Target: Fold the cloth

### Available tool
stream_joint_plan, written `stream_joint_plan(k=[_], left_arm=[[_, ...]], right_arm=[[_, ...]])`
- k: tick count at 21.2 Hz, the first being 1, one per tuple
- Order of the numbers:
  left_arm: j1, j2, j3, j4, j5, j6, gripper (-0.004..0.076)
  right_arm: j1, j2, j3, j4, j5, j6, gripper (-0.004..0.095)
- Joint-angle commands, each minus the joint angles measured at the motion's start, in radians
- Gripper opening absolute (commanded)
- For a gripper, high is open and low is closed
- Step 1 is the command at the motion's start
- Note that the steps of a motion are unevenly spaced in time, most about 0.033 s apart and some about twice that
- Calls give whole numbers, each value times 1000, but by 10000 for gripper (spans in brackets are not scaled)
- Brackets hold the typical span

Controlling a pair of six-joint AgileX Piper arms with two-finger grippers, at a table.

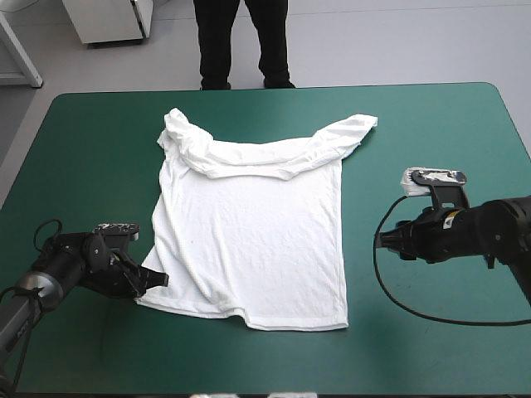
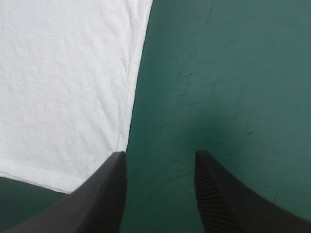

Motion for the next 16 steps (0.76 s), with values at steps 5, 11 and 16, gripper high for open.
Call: stream_joint_plan(k=[5, 11, 16], left_arm=[[1, 50, 50, 35, -28, 0, -10], [1, 50, 50, 35, -19, -5, -10], [1, 50, 50, 35, -13, 0, -10]], right_arm=[[417, 71, -22, -288, -67, 291, 374], [633, 233, 16, -319, -115, 520, 596], [633, 286, 80, -299, -190, 572, 586]])
